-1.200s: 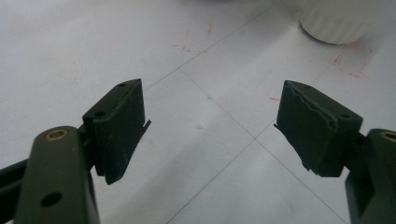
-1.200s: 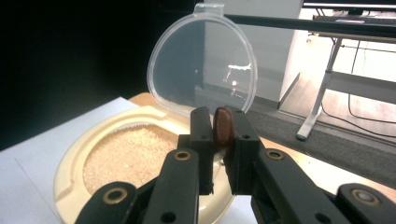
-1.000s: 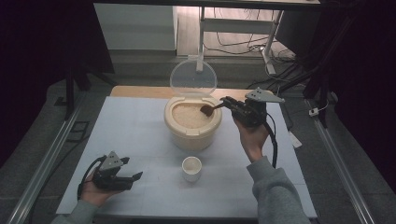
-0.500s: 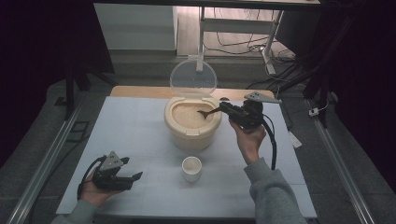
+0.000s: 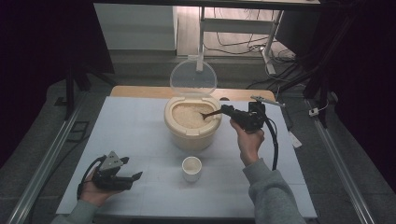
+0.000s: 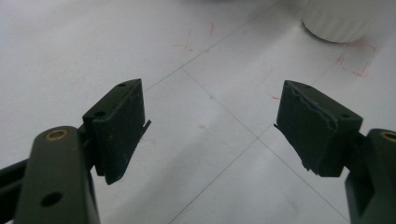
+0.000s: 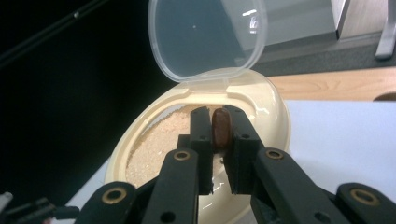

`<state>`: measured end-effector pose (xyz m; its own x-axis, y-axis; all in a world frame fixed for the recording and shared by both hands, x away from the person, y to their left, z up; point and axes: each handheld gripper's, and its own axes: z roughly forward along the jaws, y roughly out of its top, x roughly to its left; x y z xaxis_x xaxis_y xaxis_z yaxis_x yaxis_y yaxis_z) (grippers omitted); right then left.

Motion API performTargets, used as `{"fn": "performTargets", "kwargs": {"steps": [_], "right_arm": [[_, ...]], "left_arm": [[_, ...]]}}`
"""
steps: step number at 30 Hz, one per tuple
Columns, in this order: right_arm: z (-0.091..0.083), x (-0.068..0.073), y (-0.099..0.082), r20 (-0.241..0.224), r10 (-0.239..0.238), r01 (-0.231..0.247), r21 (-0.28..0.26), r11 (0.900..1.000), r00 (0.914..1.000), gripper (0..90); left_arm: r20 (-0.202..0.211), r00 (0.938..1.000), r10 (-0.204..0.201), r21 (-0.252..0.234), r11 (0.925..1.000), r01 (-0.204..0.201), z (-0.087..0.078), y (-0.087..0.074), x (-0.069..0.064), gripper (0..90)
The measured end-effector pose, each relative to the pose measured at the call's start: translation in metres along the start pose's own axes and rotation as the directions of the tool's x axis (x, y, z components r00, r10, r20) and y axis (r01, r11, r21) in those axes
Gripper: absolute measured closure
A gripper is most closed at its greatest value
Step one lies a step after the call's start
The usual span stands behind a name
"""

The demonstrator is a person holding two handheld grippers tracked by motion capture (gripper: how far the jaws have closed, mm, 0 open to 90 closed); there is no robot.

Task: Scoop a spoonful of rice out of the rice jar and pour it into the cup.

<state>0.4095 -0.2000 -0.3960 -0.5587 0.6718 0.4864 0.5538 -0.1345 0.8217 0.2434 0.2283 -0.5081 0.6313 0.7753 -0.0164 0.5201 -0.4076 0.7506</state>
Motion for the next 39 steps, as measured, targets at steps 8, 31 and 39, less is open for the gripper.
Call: {"fn": "performTargets", "kwargs": {"steps": [8, 31, 39], "right_arm": [[-0.002, -0.012, -0.002, -0.036, 0.117, -0.117, -0.008, 0.9931, 0.9925, 82.4], [-0.013, -0.029, -0.001, -0.103, 0.272, -0.276, -0.029, 0.9608, 0.9569, 82.4], [-0.016, -0.03, 0.001, -0.119, 0.291, -0.298, -0.04, 0.9538, 0.9492, 82.4]], "left_arm": [[-0.003, 1.0, 0.003, 0.002, 1.0, -0.003, 0.0, 0.0, 0.0, 23.7], [-0.003, 1.0, 0.009, 0.005, 0.9999, -0.009, 0.001, 0.0, -0.001, 23.8], [-0.007, 0.9999, 0.013, 0.005, 0.9999, -0.013, 0.001, 0.0, -0.001, 23.9]]}}
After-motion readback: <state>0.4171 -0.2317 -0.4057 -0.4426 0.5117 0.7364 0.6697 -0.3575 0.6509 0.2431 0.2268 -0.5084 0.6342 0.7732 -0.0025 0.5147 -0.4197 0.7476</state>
